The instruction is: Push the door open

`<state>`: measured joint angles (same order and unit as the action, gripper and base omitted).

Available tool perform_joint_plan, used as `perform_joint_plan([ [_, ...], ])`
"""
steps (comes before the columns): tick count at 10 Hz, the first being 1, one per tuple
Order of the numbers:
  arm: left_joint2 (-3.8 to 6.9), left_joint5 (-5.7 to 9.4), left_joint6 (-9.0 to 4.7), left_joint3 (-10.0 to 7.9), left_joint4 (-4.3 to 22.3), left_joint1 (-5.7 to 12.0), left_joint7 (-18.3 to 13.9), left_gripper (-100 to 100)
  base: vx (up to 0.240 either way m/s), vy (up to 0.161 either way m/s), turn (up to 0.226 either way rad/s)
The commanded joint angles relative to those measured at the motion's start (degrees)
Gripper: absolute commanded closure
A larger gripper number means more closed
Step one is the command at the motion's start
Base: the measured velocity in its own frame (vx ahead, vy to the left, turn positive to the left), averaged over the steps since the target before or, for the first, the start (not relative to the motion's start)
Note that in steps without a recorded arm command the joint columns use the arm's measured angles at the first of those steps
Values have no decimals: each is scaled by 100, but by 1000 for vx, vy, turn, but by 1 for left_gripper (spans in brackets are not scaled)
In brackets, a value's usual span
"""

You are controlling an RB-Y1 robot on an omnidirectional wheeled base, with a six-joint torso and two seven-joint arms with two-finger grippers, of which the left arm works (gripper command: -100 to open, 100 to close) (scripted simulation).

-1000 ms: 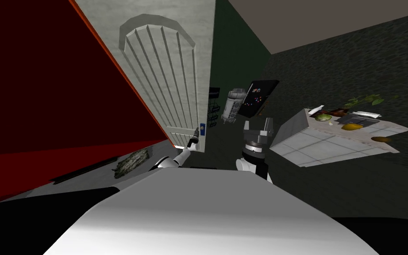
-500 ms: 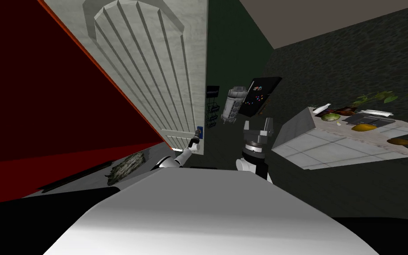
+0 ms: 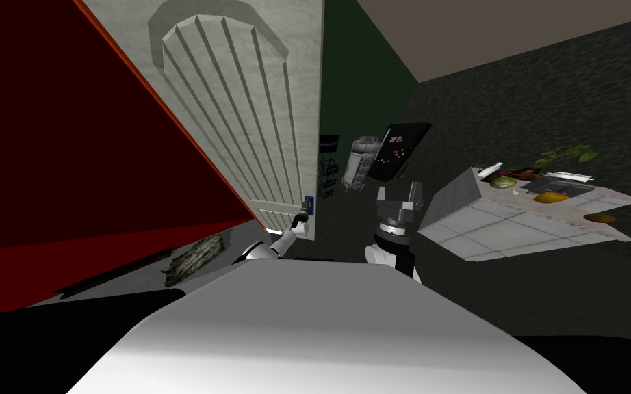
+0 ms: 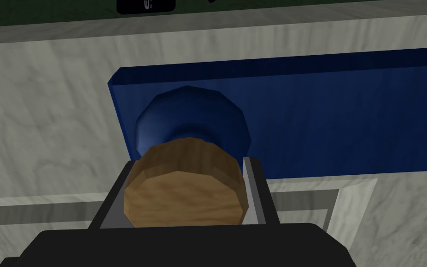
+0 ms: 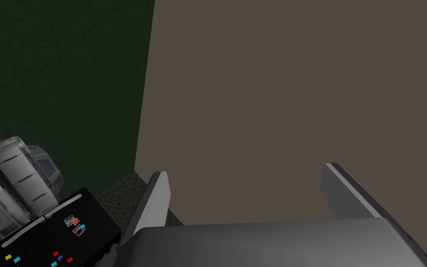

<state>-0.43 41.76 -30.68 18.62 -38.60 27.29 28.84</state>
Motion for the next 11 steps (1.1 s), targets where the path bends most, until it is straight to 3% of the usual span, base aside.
perform_joint_plan([
  [1,132,54,-17,-81,16,15,34,100,104,-69,22],
  [6,291,217,-69,-326,65,62,135,100,160,-138,59],
  [10,201,360,-114,-540,107,102,224,100,190,-129,76],
  [11,231,332,-120,-500,138,110,199,100,85,-46,33],
])
